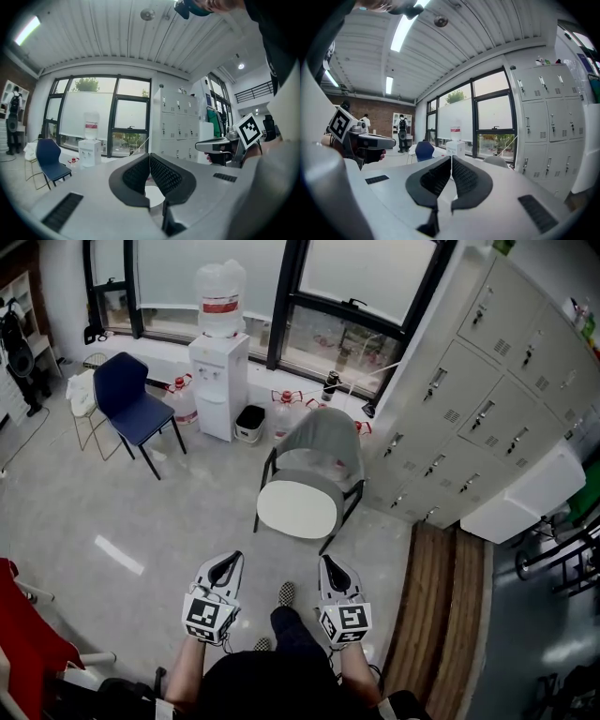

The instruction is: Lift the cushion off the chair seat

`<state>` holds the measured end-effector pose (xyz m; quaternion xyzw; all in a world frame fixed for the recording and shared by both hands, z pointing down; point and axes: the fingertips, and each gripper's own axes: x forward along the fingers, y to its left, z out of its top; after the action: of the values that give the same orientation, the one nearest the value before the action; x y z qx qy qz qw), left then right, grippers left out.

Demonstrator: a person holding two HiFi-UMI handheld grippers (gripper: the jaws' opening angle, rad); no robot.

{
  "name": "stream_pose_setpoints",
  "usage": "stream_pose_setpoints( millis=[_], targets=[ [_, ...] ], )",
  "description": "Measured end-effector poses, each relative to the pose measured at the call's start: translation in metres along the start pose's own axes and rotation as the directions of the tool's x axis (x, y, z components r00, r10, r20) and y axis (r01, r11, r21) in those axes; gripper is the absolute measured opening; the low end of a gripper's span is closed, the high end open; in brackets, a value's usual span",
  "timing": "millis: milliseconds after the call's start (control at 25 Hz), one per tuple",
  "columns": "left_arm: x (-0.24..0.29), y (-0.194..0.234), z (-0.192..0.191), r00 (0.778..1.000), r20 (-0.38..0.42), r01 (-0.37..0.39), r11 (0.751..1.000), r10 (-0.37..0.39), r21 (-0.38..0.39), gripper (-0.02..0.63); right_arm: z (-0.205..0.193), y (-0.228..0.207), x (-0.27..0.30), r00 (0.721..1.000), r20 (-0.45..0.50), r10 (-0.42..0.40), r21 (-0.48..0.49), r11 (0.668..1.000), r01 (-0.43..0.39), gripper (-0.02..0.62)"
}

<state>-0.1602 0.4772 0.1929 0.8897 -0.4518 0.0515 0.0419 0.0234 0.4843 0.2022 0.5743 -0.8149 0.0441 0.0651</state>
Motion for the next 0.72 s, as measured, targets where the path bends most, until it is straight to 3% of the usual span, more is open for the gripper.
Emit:
stream_pose_setpoints(
  millis=[440, 720],
  targets=[
    [0.112, 0.032, 0.006, 0.999, -0.037, -0.003, 1.000, 0.003, 0.002, 0.018, 0.001, -0.069, 0.108, 0.998, -0.017, 0.060, 0.035, 0.998, -0.060, 0.029],
    [0.196, 0.061, 0.010, 0.996, -0.073, -0.045, 0.999, 0.043, -0.024, 0.018, 0.003, -0.120, 0.182, 0.993, -0.042, 0.106, 0.050, 0.993, -0.104, 0.029]
  ],
)
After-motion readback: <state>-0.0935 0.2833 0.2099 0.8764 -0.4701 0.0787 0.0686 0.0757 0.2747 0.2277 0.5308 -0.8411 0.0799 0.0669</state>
